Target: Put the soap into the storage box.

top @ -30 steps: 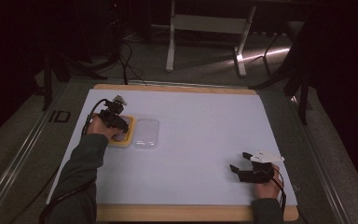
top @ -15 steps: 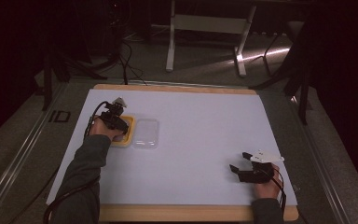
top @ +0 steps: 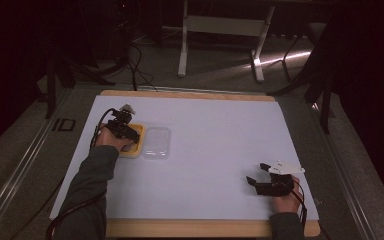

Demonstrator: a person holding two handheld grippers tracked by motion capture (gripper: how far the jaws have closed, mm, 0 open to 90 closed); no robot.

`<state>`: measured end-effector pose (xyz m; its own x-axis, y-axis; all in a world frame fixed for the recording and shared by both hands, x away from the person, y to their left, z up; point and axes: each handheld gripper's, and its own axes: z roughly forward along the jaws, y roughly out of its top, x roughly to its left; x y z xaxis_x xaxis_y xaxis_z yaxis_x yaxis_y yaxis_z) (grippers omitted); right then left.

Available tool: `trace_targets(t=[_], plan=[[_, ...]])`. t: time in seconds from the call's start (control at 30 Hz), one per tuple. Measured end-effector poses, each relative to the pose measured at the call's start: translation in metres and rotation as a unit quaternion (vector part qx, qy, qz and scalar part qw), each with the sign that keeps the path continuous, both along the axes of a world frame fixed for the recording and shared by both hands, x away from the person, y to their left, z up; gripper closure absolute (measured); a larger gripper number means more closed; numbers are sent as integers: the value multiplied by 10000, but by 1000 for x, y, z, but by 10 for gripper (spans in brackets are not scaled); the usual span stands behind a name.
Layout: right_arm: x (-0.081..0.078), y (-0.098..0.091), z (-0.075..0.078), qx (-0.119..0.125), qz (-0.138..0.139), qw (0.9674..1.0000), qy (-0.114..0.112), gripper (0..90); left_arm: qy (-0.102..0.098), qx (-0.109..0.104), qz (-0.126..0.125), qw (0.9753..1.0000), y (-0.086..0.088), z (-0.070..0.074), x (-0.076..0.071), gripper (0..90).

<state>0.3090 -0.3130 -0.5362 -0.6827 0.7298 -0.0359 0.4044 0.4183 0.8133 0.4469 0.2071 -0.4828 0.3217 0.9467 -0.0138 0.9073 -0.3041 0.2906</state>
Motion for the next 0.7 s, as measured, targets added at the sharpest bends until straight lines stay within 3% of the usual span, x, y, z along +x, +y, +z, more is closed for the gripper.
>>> trace_targets(t=[0.13, 0.37, 0.53, 0.57, 0.63, 0.7], plan=[[0, 0, 0, -4, 2, 10000, -2, 217, -132, 110, -64, 9998, -2, 4, -3, 293], [0, 0, 0, -6, -1, 10000, -4, 217, -340, 84, -49, 9994, 0, 14, -9, 287], [0, 0, 0, -5, -9, 10000, -1, 217, -597, 74, -109, 9981, -3, 24, -17, 283], [0, 0, 0, -8, -6, 10000, -6, 217, -822, 98, -1, 9966, -7, 29, -24, 285], [0, 0, 0, -6, -5, 10000, -7, 216, -958, -30, -56, 9954, -13, 30, -30, 285], [0, 0, 0, -3, -6, 10000, -1, 216, -1030, -7, -119, 9946, -17, 30, -34, 285]])
